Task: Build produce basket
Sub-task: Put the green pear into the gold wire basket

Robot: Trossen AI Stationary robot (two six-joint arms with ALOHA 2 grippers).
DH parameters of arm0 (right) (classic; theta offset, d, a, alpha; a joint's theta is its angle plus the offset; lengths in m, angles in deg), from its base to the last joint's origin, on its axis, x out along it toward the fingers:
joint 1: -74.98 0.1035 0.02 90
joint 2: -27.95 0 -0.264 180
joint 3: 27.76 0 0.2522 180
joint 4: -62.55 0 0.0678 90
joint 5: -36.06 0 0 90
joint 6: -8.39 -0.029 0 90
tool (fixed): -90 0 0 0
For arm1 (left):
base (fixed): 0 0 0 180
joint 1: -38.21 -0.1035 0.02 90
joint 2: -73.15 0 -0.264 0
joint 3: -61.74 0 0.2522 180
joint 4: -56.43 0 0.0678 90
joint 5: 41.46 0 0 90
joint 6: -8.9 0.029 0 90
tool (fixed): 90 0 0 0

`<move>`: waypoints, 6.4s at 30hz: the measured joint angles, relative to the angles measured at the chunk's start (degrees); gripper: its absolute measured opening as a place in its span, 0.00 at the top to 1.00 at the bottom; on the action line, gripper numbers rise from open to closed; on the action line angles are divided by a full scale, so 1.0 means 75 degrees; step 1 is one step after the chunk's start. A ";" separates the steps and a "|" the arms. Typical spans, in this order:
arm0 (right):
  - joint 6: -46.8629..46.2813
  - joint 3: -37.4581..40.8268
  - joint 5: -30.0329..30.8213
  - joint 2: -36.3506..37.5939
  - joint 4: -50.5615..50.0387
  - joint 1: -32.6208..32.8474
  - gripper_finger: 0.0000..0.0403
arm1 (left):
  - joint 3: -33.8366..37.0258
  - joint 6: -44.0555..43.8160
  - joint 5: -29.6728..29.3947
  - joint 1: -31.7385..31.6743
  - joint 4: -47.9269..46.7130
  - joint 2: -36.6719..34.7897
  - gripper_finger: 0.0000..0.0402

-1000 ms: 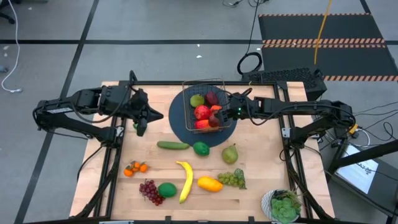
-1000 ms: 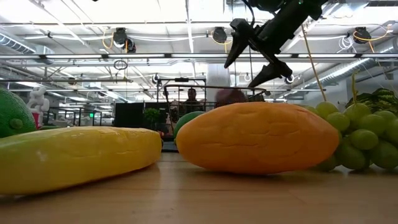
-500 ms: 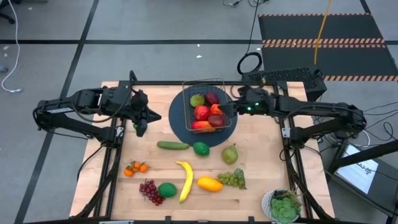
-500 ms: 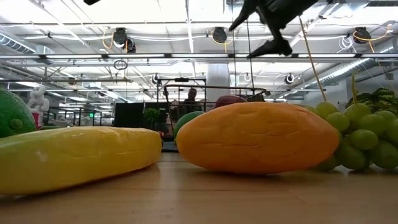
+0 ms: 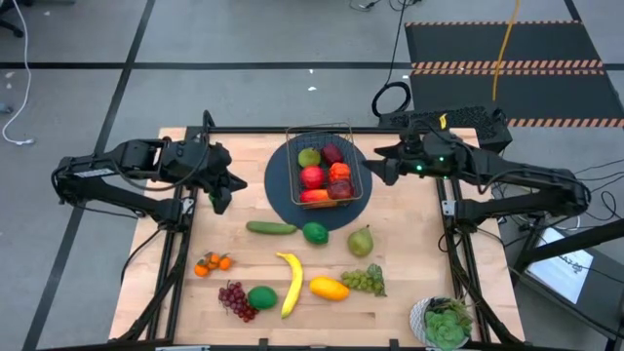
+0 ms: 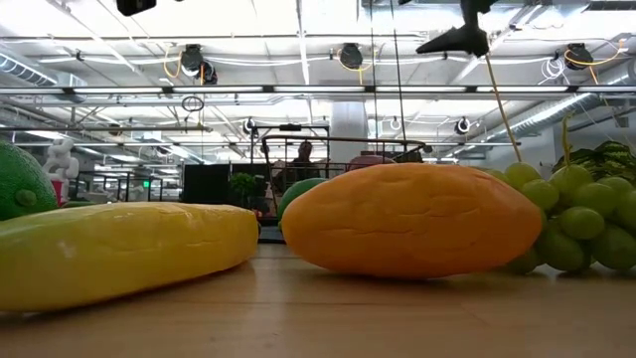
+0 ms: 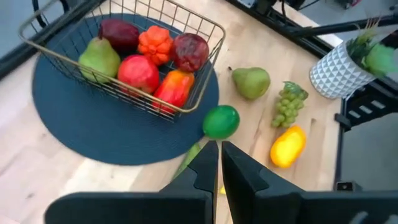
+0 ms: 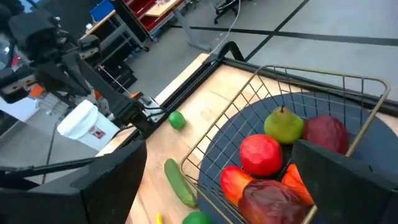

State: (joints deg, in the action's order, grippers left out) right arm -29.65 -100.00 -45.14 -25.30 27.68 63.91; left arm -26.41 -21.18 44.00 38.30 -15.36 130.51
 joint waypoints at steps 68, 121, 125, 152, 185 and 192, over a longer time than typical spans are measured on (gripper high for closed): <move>0.7358 0.6207 -0.3634 -0.0026 0.4223 0.0137 0.22 | -0.0005 -0.3198 -0.1546 0.1487 0.3763 0.2600 0.67; 0.2551 0.6203 -0.4534 -0.1737 0.8013 0.1367 0.98 | -0.0005 -0.2279 -0.1561 0.1236 0.3546 0.2594 0.67; 0.1644 0.5878 -0.4123 -0.0795 0.7444 0.1593 0.98 | -0.0005 -0.1750 -0.1547 0.1048 0.3407 0.2594 0.67; 0.1131 -0.0699 -0.0204 -0.1765 0.1536 0.2043 0.98 | -0.0002 0.1258 0.0422 -0.1083 0.1222 0.0514 0.67; 0.9663 -0.3416 0.3252 -0.3314 0.1864 0.2054 0.98 | 0.0610 0.1544 0.1545 -0.1360 0.0815 -0.0567 0.67; 1.0416 -0.3416 0.3255 -0.3314 0.1867 0.1883 0.98 | 0.0610 0.1597 0.1542 -0.1360 0.1144 -0.0565 0.67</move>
State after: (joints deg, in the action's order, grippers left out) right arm 48.47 -125.61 -20.73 -50.16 41.68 78.03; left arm -21.84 -9.20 55.56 28.10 -6.78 126.27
